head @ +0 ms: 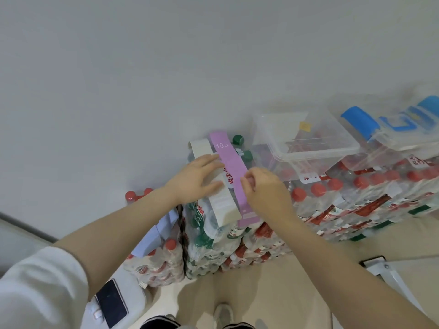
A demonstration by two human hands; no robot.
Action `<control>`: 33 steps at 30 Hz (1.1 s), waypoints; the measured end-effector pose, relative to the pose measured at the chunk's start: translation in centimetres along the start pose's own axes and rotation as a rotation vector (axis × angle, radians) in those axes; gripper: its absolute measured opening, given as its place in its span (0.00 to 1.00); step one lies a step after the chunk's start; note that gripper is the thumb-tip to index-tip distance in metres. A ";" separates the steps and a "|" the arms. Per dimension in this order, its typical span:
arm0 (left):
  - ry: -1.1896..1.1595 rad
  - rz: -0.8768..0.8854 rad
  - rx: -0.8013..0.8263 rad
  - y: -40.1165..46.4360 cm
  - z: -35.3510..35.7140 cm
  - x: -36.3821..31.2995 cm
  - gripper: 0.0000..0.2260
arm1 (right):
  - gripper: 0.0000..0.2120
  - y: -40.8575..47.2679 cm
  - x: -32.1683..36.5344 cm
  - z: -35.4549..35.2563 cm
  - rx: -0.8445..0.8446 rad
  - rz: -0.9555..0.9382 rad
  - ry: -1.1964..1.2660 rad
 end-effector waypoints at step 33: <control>-0.515 -0.362 -0.067 -14.6 1.9 10.1 0.22 | 0.04 -3.7 10.4 16.8 0.419 0.275 0.563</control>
Point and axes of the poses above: each hand's wrist, its own y-axis towards the middle knuckle, its own z-axis out of the palm, x = y × z, the point moved 1 cm from there along y, towards the middle knuckle, and after that the axes turned 6 degrees about z, right-handed, at the moved point
